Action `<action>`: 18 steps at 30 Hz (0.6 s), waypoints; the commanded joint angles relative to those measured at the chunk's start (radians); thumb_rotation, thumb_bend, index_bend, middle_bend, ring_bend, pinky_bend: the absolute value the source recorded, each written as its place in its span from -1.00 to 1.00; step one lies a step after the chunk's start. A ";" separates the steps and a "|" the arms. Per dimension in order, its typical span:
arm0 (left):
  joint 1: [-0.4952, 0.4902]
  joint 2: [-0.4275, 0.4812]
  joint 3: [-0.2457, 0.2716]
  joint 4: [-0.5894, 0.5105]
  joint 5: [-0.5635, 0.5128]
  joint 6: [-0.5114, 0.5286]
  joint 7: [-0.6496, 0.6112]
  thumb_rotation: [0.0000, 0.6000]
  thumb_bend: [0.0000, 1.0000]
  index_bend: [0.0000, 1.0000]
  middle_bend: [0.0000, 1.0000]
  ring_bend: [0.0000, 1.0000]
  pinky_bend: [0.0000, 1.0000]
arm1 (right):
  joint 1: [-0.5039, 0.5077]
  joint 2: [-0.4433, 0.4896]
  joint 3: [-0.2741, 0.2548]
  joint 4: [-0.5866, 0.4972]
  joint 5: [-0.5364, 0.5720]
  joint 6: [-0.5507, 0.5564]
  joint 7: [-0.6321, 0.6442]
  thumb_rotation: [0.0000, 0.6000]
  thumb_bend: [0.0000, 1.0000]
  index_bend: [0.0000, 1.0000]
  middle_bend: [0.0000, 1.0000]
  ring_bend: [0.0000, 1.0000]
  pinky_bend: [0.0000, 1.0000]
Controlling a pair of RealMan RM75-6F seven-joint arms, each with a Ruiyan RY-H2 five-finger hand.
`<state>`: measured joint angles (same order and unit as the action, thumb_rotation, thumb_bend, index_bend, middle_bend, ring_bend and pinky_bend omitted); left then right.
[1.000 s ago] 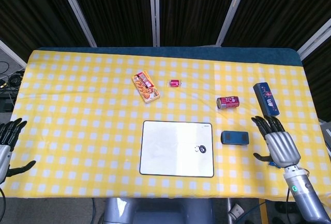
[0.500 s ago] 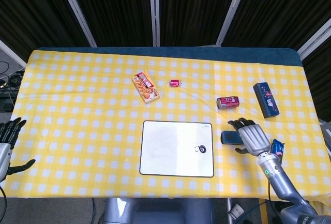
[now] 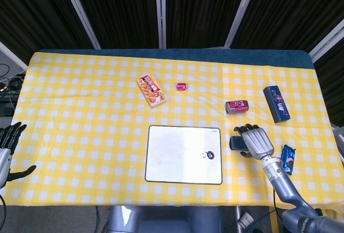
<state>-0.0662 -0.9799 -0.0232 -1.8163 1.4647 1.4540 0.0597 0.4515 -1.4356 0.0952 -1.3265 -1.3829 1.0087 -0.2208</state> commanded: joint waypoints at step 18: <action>-0.002 -0.001 -0.002 0.000 -0.012 -0.005 0.001 1.00 -1.00 -1.00 -1.00 -1.00 -1.00 | 0.027 -0.076 -0.021 0.154 -0.029 0.001 0.076 1.00 -0.60 -0.12 -0.02 -0.24 -0.14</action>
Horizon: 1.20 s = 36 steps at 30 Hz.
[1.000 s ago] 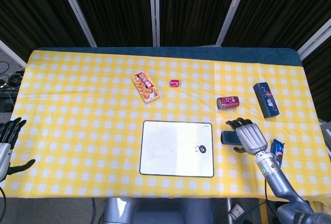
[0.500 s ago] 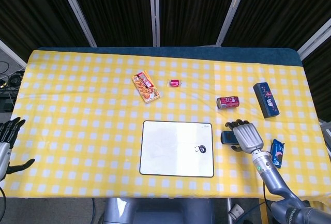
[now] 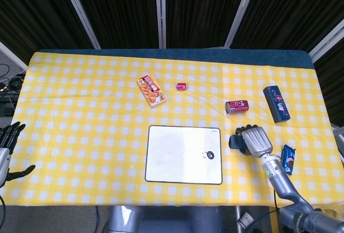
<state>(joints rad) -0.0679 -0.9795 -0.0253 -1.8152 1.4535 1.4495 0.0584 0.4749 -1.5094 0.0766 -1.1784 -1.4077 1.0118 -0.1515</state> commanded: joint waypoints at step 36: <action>0.005 0.011 -0.003 0.004 0.000 0.015 -0.019 1.00 -1.00 -1.00 -1.00 -1.00 -1.00 | 0.161 0.005 -0.009 -0.282 0.072 -0.141 -0.265 1.00 -0.36 0.00 0.07 -0.14 -0.07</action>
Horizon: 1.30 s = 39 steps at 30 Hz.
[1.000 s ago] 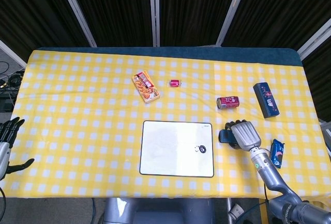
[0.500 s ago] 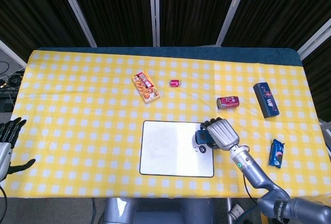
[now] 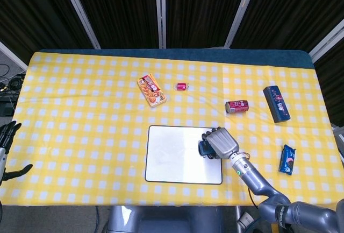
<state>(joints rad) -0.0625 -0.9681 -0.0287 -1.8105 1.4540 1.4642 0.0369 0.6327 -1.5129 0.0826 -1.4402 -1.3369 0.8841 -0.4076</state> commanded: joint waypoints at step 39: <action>-0.008 -0.004 -0.002 -0.001 -0.007 -0.012 0.011 1.00 -1.00 -1.00 -1.00 -1.00 -1.00 | 0.027 0.011 -0.006 0.039 0.071 -0.016 -0.021 1.00 -0.28 0.08 0.15 -0.07 -0.04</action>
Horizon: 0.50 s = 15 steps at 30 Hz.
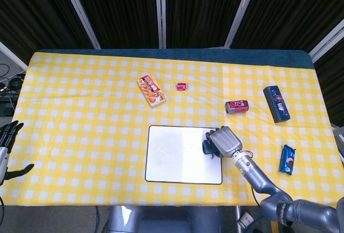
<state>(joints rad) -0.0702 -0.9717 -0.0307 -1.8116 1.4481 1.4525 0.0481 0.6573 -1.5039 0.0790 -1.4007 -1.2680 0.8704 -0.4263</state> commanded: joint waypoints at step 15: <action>-0.001 -0.001 0.000 -0.003 0.001 0.000 0.006 1.00 -1.00 -1.00 -1.00 -1.00 -1.00 | -0.029 0.118 -0.139 -0.173 -0.129 -0.004 -0.002 1.00 -0.26 0.10 0.16 -0.05 -0.03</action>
<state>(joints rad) -0.0710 -0.9732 -0.0302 -1.8148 1.4494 1.4527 0.0537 0.6330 -1.3958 -0.0489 -1.5609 -1.3856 0.8653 -0.4271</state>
